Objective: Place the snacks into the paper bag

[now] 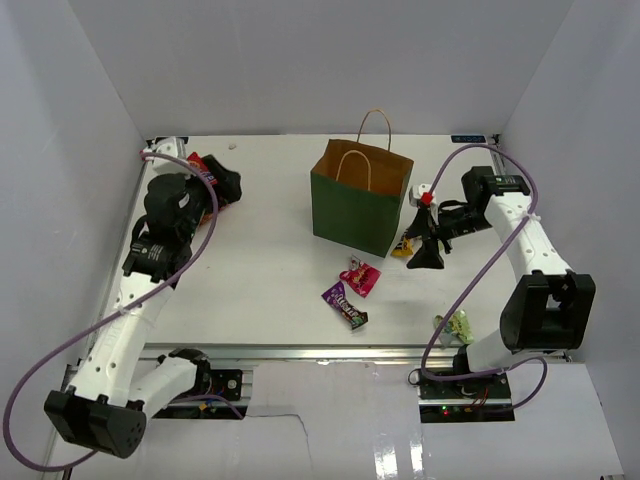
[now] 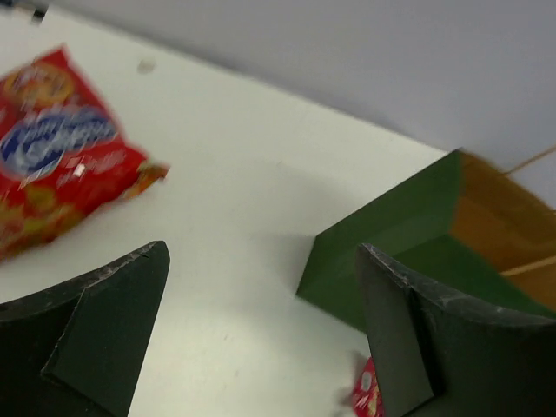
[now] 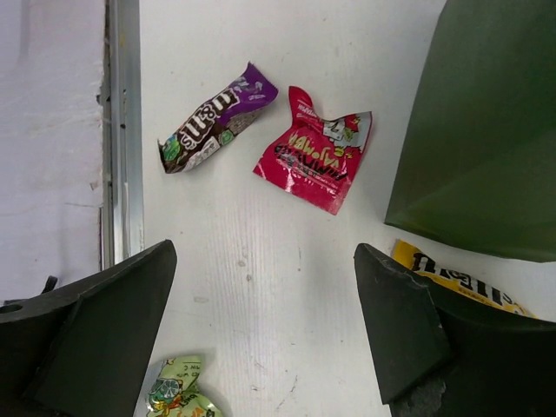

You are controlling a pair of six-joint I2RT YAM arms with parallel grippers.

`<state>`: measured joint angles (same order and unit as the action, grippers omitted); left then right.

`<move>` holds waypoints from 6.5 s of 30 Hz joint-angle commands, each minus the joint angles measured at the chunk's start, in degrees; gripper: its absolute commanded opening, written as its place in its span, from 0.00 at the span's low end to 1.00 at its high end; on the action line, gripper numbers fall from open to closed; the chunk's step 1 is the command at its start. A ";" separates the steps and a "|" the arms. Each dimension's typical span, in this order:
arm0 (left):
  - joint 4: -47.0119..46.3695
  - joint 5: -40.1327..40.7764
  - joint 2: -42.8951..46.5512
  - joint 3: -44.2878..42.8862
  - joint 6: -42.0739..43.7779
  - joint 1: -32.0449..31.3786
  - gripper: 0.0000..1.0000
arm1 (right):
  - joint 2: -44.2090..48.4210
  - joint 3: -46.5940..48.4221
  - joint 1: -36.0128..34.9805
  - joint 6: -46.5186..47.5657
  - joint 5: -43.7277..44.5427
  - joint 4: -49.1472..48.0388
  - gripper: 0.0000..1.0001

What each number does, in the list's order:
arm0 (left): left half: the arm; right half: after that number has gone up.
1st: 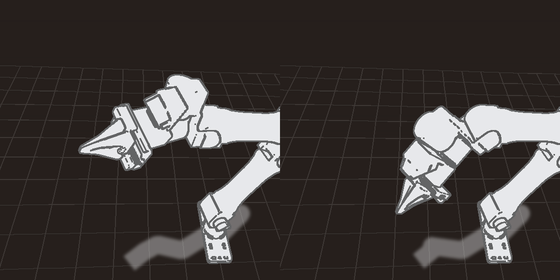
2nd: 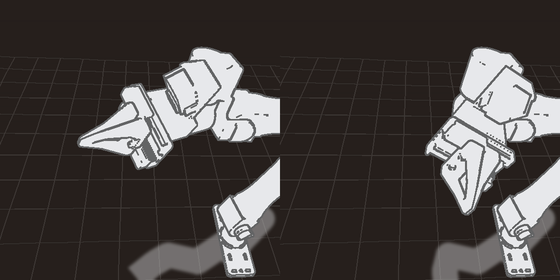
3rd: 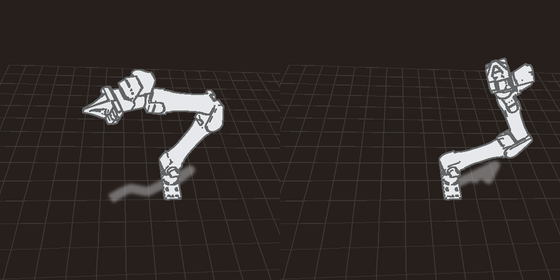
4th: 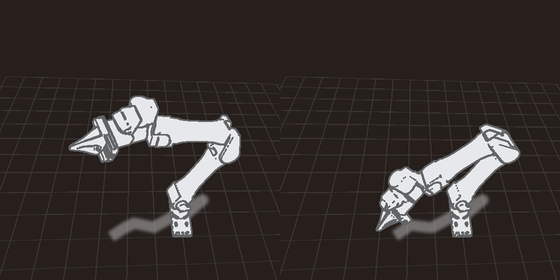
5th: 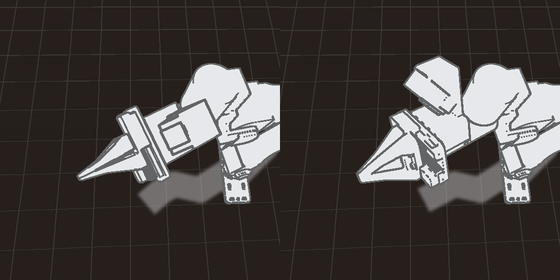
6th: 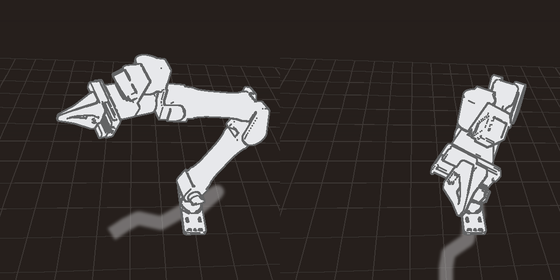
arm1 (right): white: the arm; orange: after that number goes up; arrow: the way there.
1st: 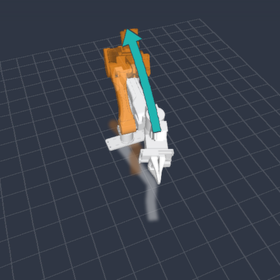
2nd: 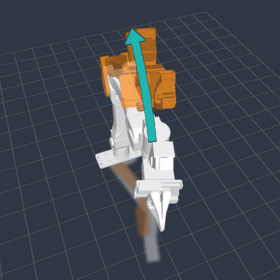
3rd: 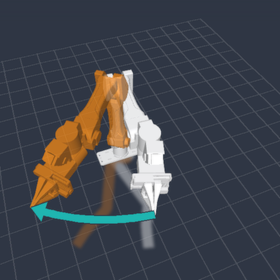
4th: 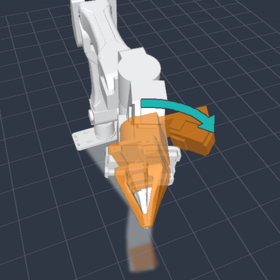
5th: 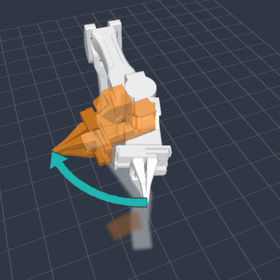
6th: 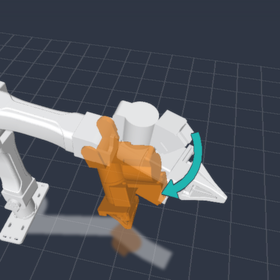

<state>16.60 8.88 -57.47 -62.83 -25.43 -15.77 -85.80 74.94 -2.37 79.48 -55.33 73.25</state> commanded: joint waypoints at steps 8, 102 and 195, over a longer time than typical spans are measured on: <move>0.47 -28.27 -3.16 14.40 -20.00 27.79 0.98 | 1.33 -4.18 -9.30 -2.67 8.83 -3.73 0.90; 12.32 -16.62 17.13 23.72 -13.33 29.13 0.98 | -7.10 36.53 -24.10 -50.38 41.18 -54.63 0.16; -13.91 -35.88 -33.06 -19.52 8.37 28.53 0.00 | -3.41 8.74 6.94 -43.27 -2.76 -28.43 0.89</move>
<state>3.05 -27.77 -98.78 -76.38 -24.58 16.86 -89.58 83.42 4.43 35.14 -55.88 44.01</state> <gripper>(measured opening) 0.023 0.892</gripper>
